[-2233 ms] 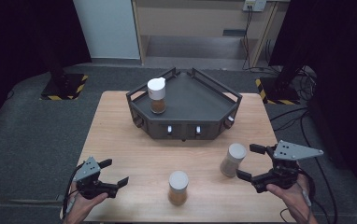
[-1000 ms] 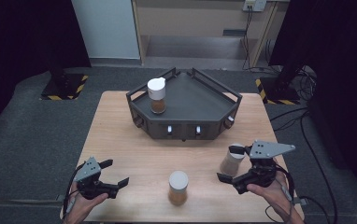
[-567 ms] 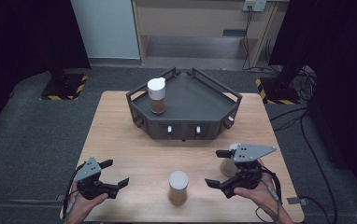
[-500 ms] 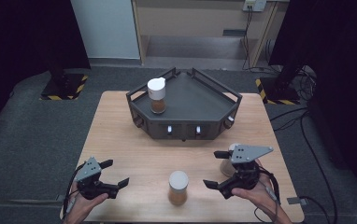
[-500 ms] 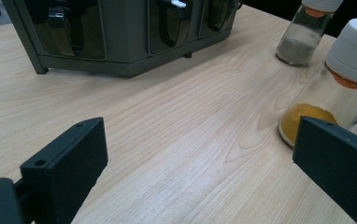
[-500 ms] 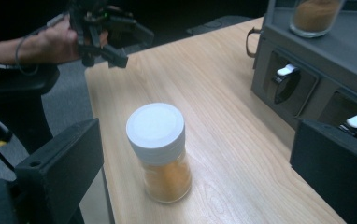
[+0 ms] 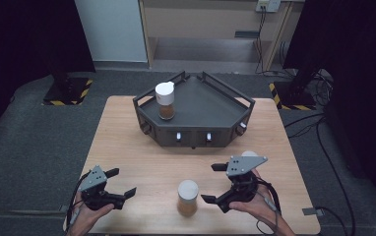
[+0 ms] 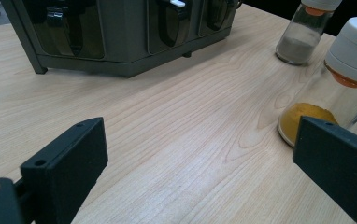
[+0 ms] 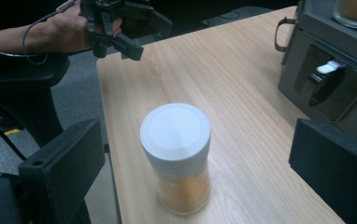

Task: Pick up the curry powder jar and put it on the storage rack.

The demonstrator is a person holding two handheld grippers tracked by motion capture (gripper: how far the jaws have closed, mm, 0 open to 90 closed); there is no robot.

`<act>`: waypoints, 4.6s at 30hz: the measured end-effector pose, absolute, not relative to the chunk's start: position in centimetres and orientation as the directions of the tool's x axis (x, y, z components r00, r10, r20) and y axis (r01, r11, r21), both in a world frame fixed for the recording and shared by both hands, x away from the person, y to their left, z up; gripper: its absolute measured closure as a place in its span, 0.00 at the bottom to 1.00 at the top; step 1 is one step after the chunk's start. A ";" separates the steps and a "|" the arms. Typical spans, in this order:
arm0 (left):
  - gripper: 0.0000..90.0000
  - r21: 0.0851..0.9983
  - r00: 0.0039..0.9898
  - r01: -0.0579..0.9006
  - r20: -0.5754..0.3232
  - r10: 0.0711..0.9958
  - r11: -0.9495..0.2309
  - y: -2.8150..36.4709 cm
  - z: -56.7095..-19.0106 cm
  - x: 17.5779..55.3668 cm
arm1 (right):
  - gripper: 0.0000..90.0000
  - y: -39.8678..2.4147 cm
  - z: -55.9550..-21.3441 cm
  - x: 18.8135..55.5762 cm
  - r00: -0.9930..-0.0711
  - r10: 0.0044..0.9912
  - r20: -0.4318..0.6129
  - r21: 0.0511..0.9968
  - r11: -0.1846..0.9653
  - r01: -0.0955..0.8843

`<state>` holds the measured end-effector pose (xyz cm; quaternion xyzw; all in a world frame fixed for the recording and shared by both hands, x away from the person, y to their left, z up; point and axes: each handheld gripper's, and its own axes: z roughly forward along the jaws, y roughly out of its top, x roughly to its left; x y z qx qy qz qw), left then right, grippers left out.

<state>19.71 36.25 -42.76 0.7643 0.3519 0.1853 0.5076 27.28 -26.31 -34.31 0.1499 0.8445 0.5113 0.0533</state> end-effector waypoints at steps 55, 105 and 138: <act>0.03 0.905 0.691 0.345 -0.067 0.720 -0.247 36.2 -42.7 19.7 | 0.21 -20.3 -38.1 28.3 -0.964 0.265 0.024 0.834 0.527 0.165; 0.03 0.906 0.690 0.346 -0.071 0.720 -0.242 36.2 -42.8 19.8 | 0.38 -20.2 -36.2 29.0 -0.967 0.253 -0.015 0.828 0.546 0.130; 0.03 0.906 0.688 0.353 -0.082 0.721 -0.234 36.3 -42.9 19.9 | 0.38 -19.9 -28.7 33.3 -0.953 0.299 -0.045 0.807 0.574 0.142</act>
